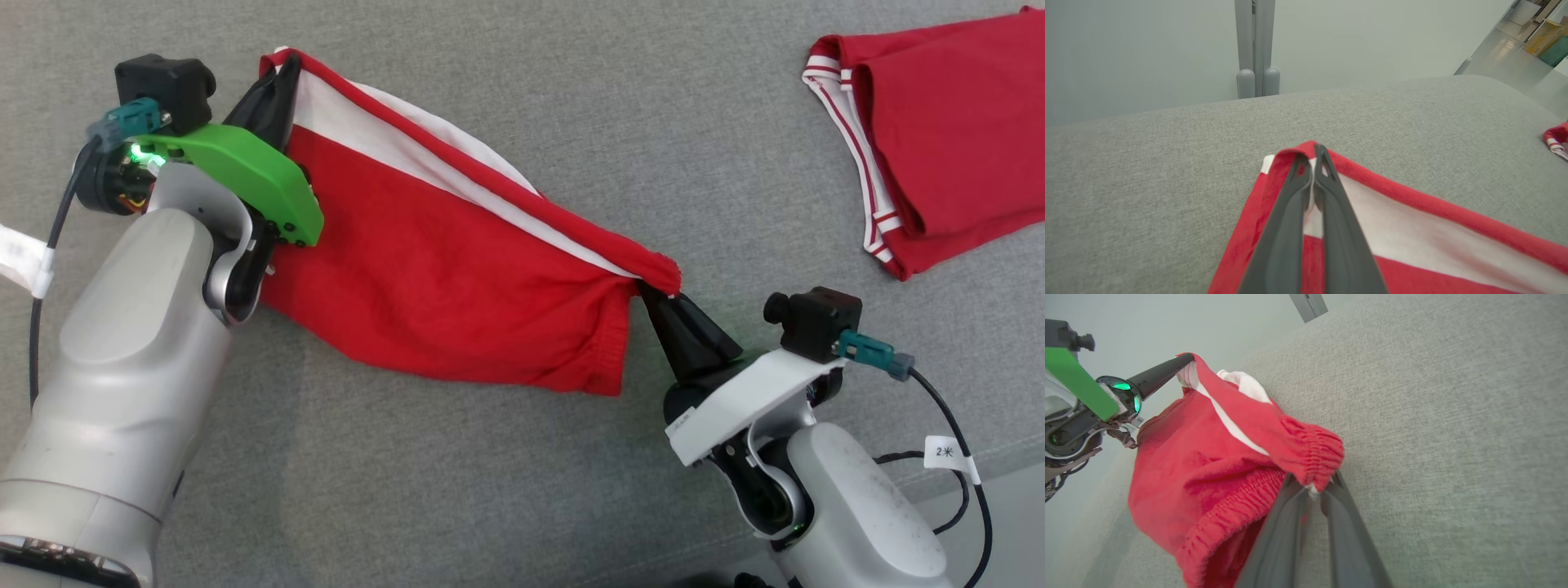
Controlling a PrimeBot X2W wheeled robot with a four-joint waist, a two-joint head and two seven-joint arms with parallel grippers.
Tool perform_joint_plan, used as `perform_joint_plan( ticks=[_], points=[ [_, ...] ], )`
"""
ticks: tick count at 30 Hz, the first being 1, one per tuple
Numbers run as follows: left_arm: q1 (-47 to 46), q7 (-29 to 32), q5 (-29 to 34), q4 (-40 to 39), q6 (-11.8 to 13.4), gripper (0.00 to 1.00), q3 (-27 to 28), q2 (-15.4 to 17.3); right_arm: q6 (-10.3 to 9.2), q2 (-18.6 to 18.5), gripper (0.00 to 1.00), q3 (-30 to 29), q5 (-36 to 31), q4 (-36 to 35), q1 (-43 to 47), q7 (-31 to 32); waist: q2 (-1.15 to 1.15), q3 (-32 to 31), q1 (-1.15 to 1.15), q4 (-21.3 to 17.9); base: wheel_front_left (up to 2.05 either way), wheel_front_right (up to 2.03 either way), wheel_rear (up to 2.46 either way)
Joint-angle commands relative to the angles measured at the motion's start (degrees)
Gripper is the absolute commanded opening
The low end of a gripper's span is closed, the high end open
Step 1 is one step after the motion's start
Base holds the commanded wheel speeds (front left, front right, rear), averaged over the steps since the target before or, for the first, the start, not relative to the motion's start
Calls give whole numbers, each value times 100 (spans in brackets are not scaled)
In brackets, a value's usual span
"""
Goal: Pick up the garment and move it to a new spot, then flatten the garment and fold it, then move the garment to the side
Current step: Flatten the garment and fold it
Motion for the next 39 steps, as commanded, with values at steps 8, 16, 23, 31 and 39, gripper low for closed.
perform_joint_plan(
  ticks=[8,16,23,31,39],
  points=[
    [-419,-320,67,679,-16,88,-325,-47,-3,20,100,125,-124,105,-109,-162,0,-41,0,-43,0,0,0],
    [-129,-430,-175,696,-14,100,-706,78,-3,-85,100,-124,-843,-221,271,-172,0,-492,0,114,0,0,0],
    [415,-118,-636,626,-8,100,-939,264,-3,-131,100,-530,-1284,-782,792,71,0,-887,0,209,0,0,0],
    [890,68,-1187,747,-7,100,-855,438,-3,-146,100,-791,-1481,-1444,1269,446,0,-1010,0,138,0,0,0],
    [941,198,-1409,929,-7,100,-872,474,-3,-175,100,-826,-1530,-1804,1435,665,0,-859,0,24,0,0,0]
  ],
)
